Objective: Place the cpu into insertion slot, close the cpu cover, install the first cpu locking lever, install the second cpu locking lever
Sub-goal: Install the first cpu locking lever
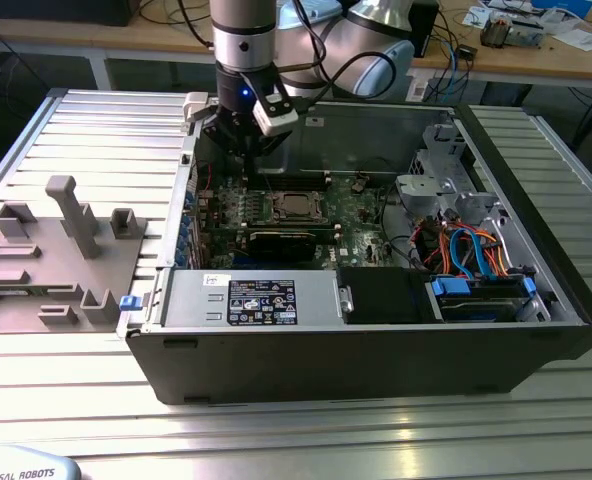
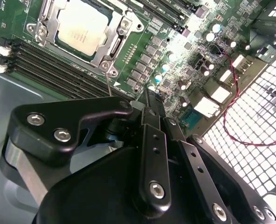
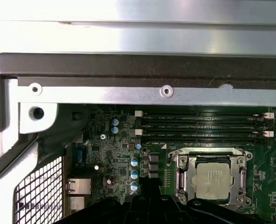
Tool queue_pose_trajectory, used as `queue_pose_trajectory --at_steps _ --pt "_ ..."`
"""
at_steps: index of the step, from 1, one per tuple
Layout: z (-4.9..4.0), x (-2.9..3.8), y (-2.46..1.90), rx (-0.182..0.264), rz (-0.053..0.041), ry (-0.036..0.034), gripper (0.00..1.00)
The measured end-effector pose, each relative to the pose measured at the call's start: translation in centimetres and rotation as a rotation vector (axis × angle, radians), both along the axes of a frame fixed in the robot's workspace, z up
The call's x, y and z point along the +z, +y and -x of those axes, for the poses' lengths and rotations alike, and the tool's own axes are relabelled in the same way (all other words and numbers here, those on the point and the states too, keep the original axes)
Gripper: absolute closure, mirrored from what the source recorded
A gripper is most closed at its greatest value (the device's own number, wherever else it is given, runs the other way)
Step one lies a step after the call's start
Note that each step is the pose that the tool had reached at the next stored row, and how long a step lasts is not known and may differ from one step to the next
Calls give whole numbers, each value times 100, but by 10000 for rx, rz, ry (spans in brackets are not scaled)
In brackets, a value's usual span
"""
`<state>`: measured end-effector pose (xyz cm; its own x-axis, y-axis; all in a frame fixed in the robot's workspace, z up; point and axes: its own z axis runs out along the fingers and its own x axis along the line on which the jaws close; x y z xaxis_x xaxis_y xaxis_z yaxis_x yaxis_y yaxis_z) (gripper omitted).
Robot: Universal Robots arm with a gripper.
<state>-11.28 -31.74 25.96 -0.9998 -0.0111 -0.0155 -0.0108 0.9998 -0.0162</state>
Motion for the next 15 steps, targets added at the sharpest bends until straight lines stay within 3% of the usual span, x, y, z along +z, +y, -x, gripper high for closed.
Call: queue_pose_trajectory --at_steps 11,15 --pt "39 -2 13 0 0 0 89" --pt "50 -3 40 0 -9 0 89"
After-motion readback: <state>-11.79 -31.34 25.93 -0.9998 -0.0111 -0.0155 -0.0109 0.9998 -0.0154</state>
